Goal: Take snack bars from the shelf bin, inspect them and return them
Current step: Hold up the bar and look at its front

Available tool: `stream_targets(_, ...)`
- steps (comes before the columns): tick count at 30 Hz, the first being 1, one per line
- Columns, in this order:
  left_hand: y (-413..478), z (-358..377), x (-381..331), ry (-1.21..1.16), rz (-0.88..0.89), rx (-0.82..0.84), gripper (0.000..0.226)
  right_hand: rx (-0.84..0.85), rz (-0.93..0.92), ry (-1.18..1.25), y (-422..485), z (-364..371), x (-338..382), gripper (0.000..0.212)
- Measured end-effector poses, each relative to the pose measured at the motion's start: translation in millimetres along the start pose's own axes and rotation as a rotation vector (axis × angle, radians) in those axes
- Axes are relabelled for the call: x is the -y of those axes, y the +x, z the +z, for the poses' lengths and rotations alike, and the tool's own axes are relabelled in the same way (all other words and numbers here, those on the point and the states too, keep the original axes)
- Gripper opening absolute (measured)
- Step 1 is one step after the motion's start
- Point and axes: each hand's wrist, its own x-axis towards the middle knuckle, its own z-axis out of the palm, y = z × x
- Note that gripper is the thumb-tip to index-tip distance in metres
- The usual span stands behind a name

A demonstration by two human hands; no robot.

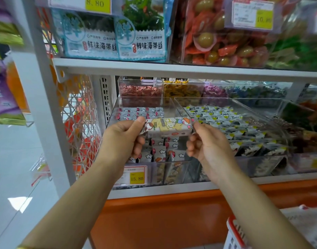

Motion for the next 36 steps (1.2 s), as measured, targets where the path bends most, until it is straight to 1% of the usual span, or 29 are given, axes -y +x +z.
stream_targets(3, -1.9, 0.6, -2.4, -0.171, -0.090, 0.073, 0.035, 0.040, 0.152, 0.201, 1.4, 1.3, 1.8, 0.023)
stream_targets(5, -1.9, 1.0, -3.9, -0.297, -0.127, 0.113, 0.018, 0.055, 0.239, 0.313, 2.5, 2.3, 2.7, 0.026)
stream_targets(6, -1.2, 1.5, -4.6, -0.357, -0.144, 0.128, 0.014, 0.063, 0.268, 0.354, 2.6, 2.8, 2.9, 0.025)
stream_targets(9, 0.2, 2.7, -6.5, -0.542, -0.192, 0.154, 0.021, 0.096, 0.338, 0.504, 1.4, 3.7, 3.0, 0.028)
stream_targets(13, -0.1, 4.8, -9.6, -0.760, -0.279, 0.153, 0.018, 0.130, 0.453, 0.713, -1.7, 7.1, 2.3, 0.030)
stream_targets(16, -0.4, 5.4, -11.1, -0.889, -0.342, 0.133, 0.018, 0.151, 0.520, 0.825, -3.4, 6.5, 3.4, 0.038)
stream_targets(20, -1.6, 6.7, -13.0, -1.052, -0.433, 0.092, 0.013, 0.194, 0.549, 0.940, -5.2, 6.5, 6.4, 0.035)
stream_targets(22, -2.8, 8.2, -14.8, -1.107, -0.459, 0.059, 0.011, 0.200, 0.535, 0.960, -5.2, 8.1, 7.6, 0.029)
stream_targets(24, -4.1, 9.2, -16.1, -1.131, -0.476, 0.030, 0.014, 0.210, 0.505, 0.985, -5.7, 9.7, 8.1, 0.016)
stream_targets(27, -4.4, 10.7, -15.7, -1.150, -0.499, -0.006, 0.016, 0.217, 0.468, 1.030, -6.3, 9.5, 7.1, 0.018)
stream_targets(29, -4.8, 11.3, -16.1, -1.158, -0.501, -0.012, 0.018, 0.184, 0.476, 1.002, -5.3, 9.4, 7.3, 0.014)
stream_targets(32, -5.3, 11.6, -16.7, -1.166, -0.497, -0.003, 0.018, 0.175, 0.476, 0.976, -3.5, 7.2, 7.5, 0.023)
stream_targets(34, -5.7, 11.3, -16.7, -1.144, -0.491, 0.006, 0.018, 0.189, 0.456, 0.919, -3.4, 4.8, 7.6, 0.024)
stream_targets(36, -6.2, 10.8, -16.2, -1.068, -0.474, 0.022, 0.016, 0.190, 0.414, 0.776, -2.9, 2.4, 7.8, 0.026)
